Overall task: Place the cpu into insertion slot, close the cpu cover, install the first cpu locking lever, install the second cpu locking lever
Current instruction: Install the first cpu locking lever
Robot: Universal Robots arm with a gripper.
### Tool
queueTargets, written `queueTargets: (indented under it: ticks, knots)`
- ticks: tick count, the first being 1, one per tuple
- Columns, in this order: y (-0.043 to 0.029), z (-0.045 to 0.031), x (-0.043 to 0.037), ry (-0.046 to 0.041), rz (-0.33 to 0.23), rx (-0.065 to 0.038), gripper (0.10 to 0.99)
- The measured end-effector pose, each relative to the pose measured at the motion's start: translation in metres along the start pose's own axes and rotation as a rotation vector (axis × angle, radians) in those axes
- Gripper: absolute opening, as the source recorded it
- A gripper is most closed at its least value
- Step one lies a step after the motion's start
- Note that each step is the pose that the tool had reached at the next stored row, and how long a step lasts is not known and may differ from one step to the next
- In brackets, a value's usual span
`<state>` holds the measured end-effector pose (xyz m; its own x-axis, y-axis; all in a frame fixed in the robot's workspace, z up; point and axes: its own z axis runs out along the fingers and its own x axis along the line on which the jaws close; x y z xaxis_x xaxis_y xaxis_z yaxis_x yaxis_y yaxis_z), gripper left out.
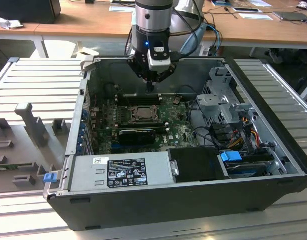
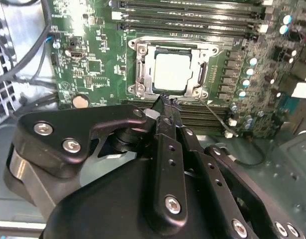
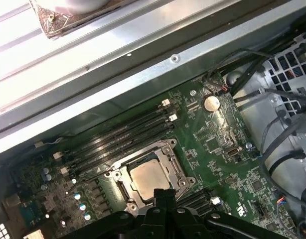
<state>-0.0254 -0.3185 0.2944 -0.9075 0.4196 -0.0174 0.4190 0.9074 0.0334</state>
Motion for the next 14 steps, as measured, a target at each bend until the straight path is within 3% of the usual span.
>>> queueTargets:
  ticks: [10, 14]
  knots:
    - [-0.0002, 0.0005, 0.0004, 0.0052, -0.141, -0.002, 0.106]
    - [-0.0001, 0.0005, 0.0005, 0.0063, -0.17, -0.002, 0.106]
